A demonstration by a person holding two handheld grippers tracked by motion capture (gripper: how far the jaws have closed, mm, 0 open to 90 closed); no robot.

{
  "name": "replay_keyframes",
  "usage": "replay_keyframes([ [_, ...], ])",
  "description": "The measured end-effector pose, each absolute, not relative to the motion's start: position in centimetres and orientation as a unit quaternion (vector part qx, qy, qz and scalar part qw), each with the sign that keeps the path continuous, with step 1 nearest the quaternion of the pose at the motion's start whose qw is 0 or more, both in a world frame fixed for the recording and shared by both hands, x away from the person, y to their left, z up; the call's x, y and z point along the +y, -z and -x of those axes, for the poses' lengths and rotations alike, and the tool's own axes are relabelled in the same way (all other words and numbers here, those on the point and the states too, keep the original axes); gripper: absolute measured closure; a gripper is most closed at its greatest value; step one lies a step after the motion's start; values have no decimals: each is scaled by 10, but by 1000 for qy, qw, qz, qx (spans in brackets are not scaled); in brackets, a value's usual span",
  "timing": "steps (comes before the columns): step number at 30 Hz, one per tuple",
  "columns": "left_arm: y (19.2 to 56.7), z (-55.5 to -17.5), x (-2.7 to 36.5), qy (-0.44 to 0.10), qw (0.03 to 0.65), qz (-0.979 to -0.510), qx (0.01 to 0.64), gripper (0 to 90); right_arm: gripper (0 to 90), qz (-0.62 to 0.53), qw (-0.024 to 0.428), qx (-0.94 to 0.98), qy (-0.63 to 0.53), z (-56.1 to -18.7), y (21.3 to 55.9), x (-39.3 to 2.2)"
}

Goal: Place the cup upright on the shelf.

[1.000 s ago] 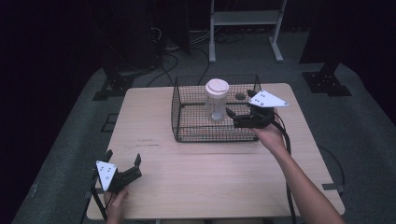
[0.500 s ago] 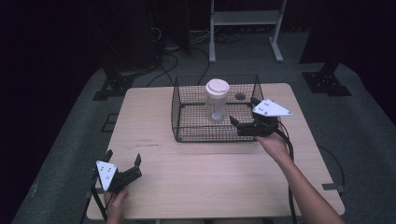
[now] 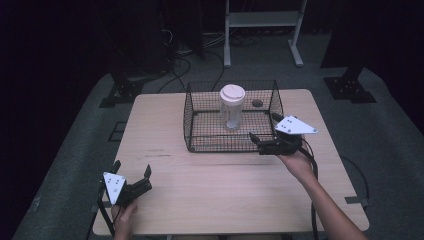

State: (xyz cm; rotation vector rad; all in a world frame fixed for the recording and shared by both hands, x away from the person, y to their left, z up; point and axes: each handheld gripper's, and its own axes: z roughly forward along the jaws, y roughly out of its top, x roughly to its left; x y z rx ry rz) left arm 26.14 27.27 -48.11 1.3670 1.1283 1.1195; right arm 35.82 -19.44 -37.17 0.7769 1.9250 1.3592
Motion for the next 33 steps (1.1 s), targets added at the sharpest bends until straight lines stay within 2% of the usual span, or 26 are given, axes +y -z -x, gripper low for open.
replay_keyframes([
  [33,481,-262,272,-463,499,-565,466,0,24,-305,319,736,-513,-322,401,-217],
])
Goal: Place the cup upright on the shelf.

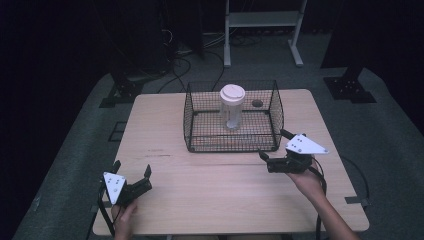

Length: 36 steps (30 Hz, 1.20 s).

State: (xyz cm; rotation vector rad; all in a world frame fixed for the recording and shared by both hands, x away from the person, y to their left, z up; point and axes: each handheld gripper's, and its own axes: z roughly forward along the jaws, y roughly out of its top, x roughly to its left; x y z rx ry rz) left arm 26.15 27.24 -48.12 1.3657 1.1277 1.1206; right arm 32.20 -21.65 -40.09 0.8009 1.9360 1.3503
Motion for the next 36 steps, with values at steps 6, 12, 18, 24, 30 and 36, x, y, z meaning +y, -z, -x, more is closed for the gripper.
replay_keyframes([
  [6,481,-262,273,-463,499,-564,467,0,23,-307,319,735,-513,-315,409,-218],
  [12,481,-262,272,-463,499,-565,467,0,23,-313,322,734,-510,-307,416,-225],
  [18,481,-261,272,-464,498,-565,466,0,24,-324,322,729,-509,-301,426,-232],
  [24,481,-261,272,-464,498,-564,467,0,24,-329,327,727,-506,-296,434,-236],
  [30,481,-261,272,-464,498,-564,467,0,23,-329,334,725,-505,-289,437,-239],
  [36,481,-261,272,-464,498,-564,467,0,23,-335,338,720,-505,-282,441,-246],
])
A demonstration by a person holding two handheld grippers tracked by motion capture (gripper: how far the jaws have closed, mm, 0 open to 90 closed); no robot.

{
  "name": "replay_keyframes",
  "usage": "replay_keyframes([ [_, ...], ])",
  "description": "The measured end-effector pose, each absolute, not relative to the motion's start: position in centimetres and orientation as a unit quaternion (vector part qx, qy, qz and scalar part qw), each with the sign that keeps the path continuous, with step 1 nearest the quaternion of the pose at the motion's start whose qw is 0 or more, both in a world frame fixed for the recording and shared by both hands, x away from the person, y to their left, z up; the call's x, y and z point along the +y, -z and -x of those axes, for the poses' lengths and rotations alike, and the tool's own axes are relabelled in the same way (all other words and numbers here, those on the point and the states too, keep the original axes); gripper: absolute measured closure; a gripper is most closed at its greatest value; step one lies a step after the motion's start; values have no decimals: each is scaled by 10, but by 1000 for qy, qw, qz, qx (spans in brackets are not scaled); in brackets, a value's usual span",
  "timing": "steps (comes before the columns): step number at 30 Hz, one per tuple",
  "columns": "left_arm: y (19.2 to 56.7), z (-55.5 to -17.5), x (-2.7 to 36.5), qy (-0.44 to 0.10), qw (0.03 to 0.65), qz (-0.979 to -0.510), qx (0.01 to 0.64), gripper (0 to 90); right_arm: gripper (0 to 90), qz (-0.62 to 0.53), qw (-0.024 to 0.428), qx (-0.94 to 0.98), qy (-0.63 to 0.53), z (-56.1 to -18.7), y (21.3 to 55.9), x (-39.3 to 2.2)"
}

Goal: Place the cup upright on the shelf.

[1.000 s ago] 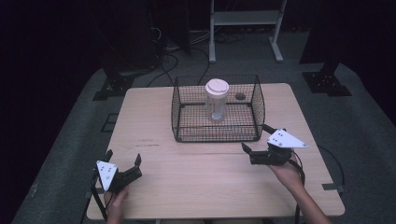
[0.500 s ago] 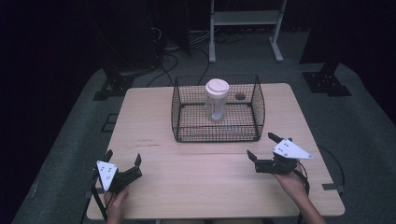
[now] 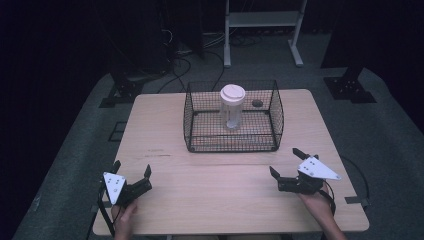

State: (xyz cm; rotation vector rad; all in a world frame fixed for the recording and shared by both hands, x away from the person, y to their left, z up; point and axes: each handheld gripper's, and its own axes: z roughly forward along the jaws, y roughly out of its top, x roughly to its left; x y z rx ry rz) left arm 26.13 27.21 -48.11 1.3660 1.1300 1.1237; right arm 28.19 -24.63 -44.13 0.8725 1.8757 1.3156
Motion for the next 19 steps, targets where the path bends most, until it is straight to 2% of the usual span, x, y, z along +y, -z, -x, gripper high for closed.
replay_keyframes([
  [19,481,-262,273,-462,499,-562,471,0,23,-347,340,708,-512,-261,460,-257],
])
